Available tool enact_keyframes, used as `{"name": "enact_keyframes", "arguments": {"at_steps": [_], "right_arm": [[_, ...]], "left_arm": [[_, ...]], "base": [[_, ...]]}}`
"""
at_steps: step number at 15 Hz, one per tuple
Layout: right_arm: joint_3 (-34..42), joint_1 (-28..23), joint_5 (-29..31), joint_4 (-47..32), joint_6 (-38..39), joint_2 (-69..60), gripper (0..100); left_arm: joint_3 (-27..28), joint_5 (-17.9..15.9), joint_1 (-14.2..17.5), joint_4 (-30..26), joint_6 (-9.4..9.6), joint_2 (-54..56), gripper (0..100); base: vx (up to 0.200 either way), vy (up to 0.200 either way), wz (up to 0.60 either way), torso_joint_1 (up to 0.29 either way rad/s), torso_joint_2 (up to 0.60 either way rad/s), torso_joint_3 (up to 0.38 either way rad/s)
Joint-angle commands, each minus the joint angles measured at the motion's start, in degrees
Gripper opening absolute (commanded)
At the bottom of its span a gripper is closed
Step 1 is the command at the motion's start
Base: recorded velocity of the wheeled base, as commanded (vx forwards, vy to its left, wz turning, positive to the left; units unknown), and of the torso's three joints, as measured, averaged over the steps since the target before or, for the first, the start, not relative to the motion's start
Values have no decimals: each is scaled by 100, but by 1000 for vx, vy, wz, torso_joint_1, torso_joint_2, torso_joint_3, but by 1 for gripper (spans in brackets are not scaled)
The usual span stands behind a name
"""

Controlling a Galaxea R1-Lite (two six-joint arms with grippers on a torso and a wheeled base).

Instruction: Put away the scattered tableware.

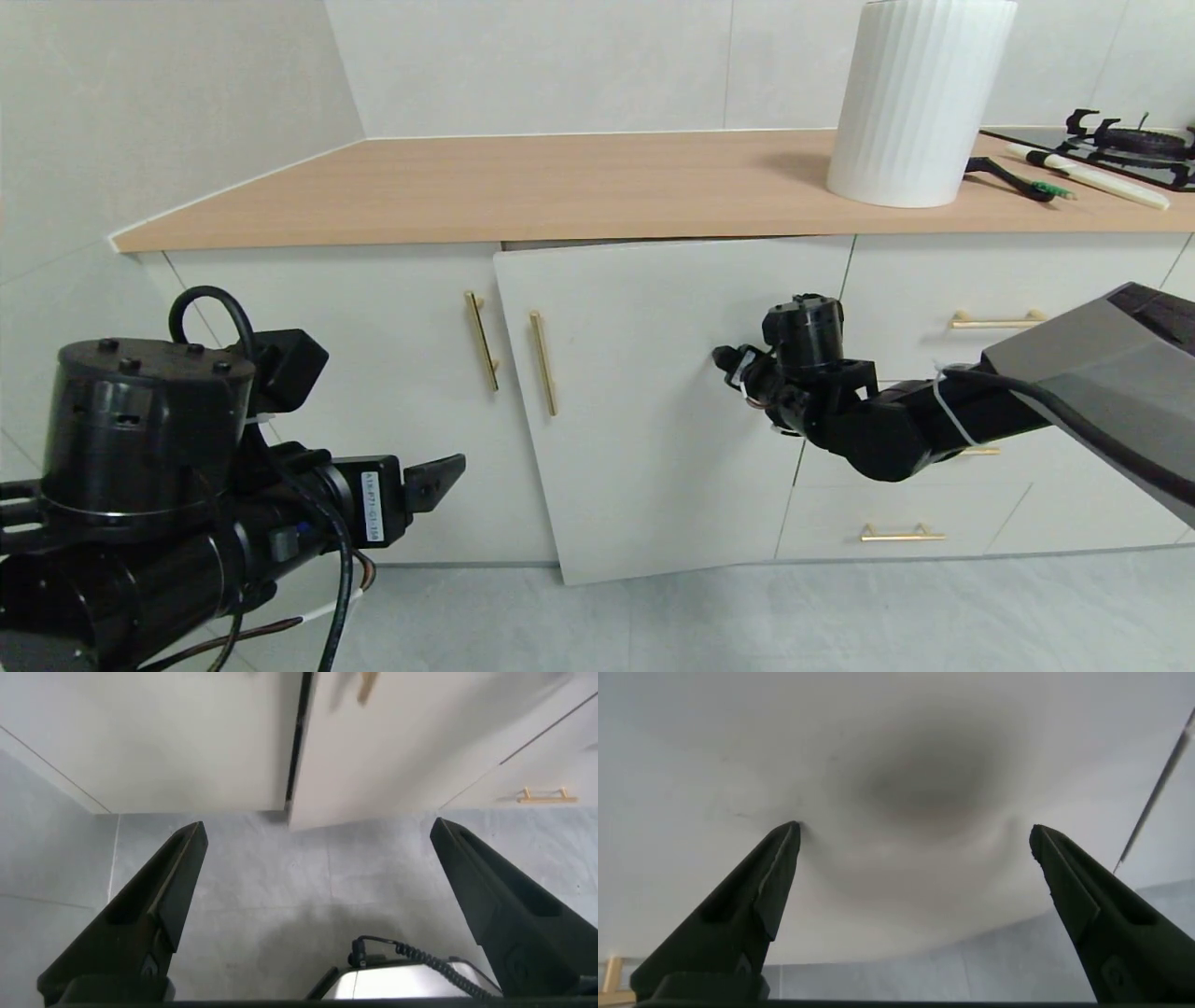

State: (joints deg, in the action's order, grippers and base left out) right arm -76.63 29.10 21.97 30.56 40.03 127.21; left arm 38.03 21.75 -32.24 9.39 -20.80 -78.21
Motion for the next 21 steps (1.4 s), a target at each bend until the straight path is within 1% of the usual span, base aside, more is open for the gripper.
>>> {"name": "enact_keyframes", "arguments": {"at_steps": [1, 10, 15, 17, 19, 20, 21], "right_arm": [[-107, -10, 36, -6, 4, 111, 100], [-405, -168, 378, -6, 13, 278, 100], [-335, -168, 352, -42, 13, 208, 100], [52, -141, 203, -42, -31, -196, 100], [535, -133, -237, -50, -180, -917, 100], [939, -115, -386, -50, -435, -1427, 100], [1493, -36, -571, 2, -866, -2016, 100]], "left_arm": [[-7, -4, -1, 2, -3, -36, 100], [-7, -13, -1, -7, -3, -71, 100], [-7, -13, -1, 2, -3, -71, 100], [11, -4, -1, 2, -3, -54, 100], [37, 5, 8, 2, -3, 17, 100], [55, 5, 16, 2, 5, 96, 100], [46, 14, 25, -7, 93, 245, 100]], "base": [[0, 0, 0, 0, 0, 0], [0, 0, 0, 0, 0, 0], [0, 0, 0, 0, 0, 0], [0, 0, 0, 0, 0, 0], [0, 0, 0, 0, 0, 0], [0, 0, 0, 0, 0, 0], [0, 0, 0, 0, 0, 0]]}}
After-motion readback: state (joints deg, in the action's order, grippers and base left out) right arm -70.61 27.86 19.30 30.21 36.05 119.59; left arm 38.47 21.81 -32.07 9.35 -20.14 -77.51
